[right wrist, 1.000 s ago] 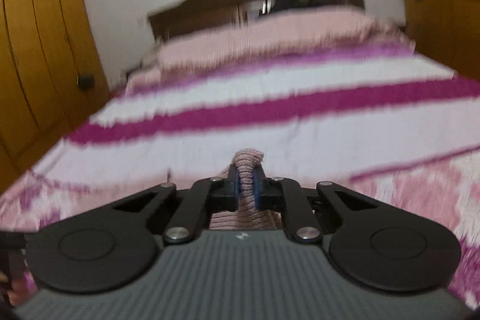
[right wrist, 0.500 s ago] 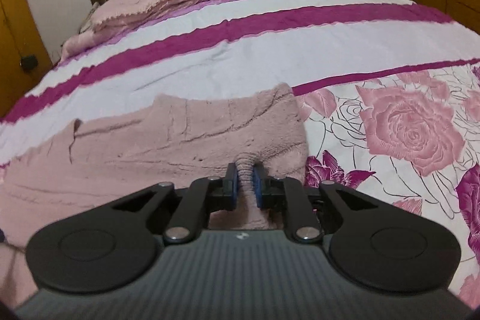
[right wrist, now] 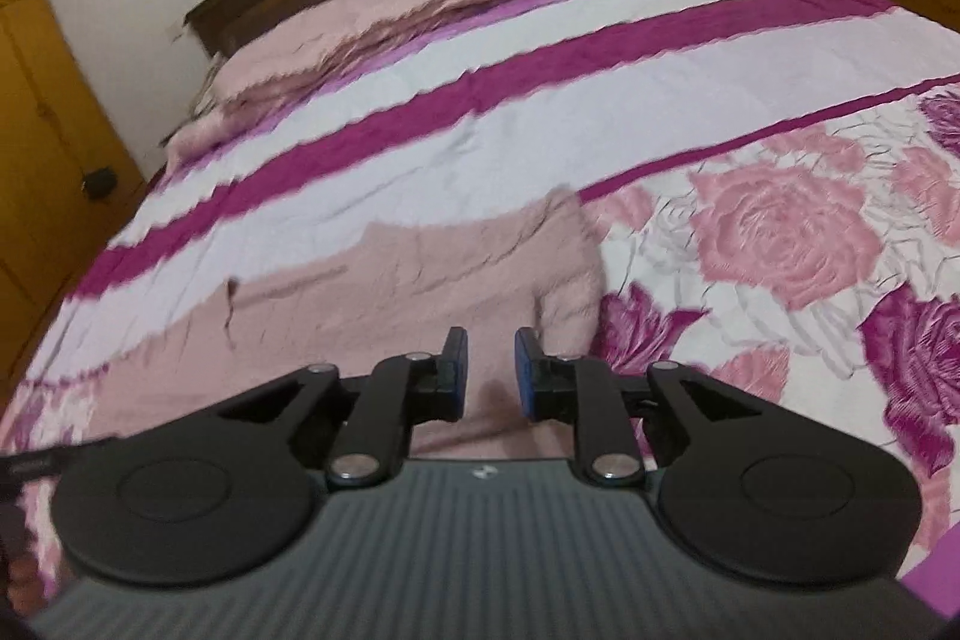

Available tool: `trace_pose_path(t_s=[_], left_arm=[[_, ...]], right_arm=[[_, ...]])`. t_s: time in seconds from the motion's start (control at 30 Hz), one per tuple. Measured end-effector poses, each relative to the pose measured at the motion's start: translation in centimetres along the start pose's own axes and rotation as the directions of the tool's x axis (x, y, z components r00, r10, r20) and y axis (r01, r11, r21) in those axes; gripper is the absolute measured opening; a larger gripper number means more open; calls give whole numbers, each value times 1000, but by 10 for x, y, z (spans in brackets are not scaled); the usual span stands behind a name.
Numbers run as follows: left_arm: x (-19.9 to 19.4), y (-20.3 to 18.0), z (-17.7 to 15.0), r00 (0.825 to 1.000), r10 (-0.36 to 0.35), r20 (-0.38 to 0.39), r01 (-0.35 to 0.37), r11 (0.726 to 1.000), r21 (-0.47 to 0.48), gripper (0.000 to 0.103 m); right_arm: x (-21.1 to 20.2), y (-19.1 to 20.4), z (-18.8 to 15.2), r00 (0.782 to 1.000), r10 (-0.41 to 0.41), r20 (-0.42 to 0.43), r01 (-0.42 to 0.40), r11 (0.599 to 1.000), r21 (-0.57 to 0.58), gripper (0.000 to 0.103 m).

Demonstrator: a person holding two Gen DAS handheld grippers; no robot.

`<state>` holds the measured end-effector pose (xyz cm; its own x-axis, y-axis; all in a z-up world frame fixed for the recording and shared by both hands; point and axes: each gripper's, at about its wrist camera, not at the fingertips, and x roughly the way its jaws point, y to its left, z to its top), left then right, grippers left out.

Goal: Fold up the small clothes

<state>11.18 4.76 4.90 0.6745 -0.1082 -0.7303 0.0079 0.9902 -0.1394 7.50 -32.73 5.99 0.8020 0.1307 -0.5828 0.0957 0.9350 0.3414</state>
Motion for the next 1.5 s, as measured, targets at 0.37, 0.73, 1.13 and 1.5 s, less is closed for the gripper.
trace_pose_path(t_s=[0.37,0.73,1.13,1.5], left_arm=[[-4,-8,-8,998,62,0,-62,993,97,74],[-61,-13,-25,997,73,-8,-71,990,121,74],[-118,-20,-57,999,45,0,-45,986,162,75],[-161,-33,-123,1000,10,-24,-2,951,309,76]], right_arm=[[21,2,-21,998,-67,5,67,997,-38,19],[-32,9,-19,1000,17,2,-17,999,-39,60],[-102,44,-46,985,112,-133,-144,954,-262,60],[-152,63,-115,973,76,-217,-177,848,-499,59]])
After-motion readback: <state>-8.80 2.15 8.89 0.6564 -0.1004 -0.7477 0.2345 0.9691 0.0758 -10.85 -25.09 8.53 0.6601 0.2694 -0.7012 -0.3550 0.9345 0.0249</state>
